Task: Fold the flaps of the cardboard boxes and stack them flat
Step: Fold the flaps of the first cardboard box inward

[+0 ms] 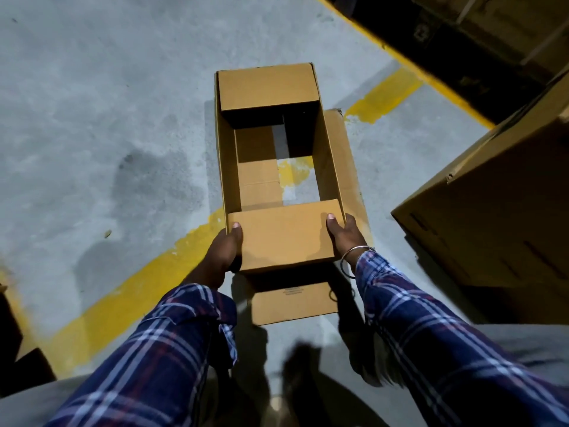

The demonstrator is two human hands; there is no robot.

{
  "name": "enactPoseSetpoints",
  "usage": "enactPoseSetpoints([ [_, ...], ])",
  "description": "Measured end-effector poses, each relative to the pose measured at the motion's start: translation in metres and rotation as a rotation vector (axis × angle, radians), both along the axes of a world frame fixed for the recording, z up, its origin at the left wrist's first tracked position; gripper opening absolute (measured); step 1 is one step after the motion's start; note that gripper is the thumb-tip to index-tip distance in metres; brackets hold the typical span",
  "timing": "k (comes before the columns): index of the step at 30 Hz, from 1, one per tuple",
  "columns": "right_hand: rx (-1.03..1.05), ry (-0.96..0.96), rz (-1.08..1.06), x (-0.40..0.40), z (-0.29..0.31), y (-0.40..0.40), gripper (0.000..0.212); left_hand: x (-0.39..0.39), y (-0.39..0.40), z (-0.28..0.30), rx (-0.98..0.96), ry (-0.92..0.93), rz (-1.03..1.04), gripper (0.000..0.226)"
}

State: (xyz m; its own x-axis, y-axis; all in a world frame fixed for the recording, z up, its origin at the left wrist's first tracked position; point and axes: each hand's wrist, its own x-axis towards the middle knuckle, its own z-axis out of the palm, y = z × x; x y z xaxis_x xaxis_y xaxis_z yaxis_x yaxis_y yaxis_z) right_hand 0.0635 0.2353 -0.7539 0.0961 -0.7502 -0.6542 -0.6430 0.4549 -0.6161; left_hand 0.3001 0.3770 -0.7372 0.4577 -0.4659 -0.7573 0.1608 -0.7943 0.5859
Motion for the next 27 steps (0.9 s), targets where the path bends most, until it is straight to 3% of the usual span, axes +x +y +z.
enactPoseSetpoints([
  [4, -0.006, 0.047, 0.030, 0.000, 0.002, -0.002, 0.075, 0.015, 0.001, -0.026, 0.070, 0.028, 0.005, 0.109],
  [6, -0.159, 0.203, 0.109, 0.000, 0.005, -0.002, 0.074, 0.021, 0.002, -0.027, 0.126, -0.032, -0.028, 0.117],
  [9, -0.556, 0.317, 0.317, 0.011, 0.014, 0.000, 0.074, 0.019, -0.002, 0.026, 0.178, -0.237, -0.155, 0.095],
  [11, -0.646, 0.265, 0.554, 0.029, 0.022, -0.003, 0.075, 0.023, -0.009, 0.070, 0.217, -0.370, -0.342, 0.081],
  [15, -0.502, 0.353, 0.912, 0.061, 0.031, -0.016, 0.072, 0.041, -0.028, 0.162, 0.156, -0.470, -0.670, 0.073],
  [18, -0.587, 0.482, 0.890, 0.070, 0.051, -0.017, 0.064, 0.040, -0.027, 0.225, 0.059, -0.545, -0.791, 0.072],
  [20, -0.650, 0.445, 0.797, 0.074, 0.078, -0.017, 0.063, 0.035, -0.018, 0.253, -0.027, -0.600, -0.802, 0.070],
  [23, -0.463, 0.269, 0.775, 0.073, 0.127, -0.018, 0.055, 0.022, -0.006, 0.273, -0.064, -0.612, -0.873, 0.071],
  [26, -0.124, 0.200, 0.993, 0.074, 0.167, -0.007, 0.028, 0.004, 0.003, 0.283, -0.028, -0.555, -0.979, 0.074],
  [27, -0.053, 0.219, 1.078, 0.074, 0.171, 0.000, 0.030, -0.003, 0.008, 0.286, -0.036, -0.551, -1.007, 0.075],
])
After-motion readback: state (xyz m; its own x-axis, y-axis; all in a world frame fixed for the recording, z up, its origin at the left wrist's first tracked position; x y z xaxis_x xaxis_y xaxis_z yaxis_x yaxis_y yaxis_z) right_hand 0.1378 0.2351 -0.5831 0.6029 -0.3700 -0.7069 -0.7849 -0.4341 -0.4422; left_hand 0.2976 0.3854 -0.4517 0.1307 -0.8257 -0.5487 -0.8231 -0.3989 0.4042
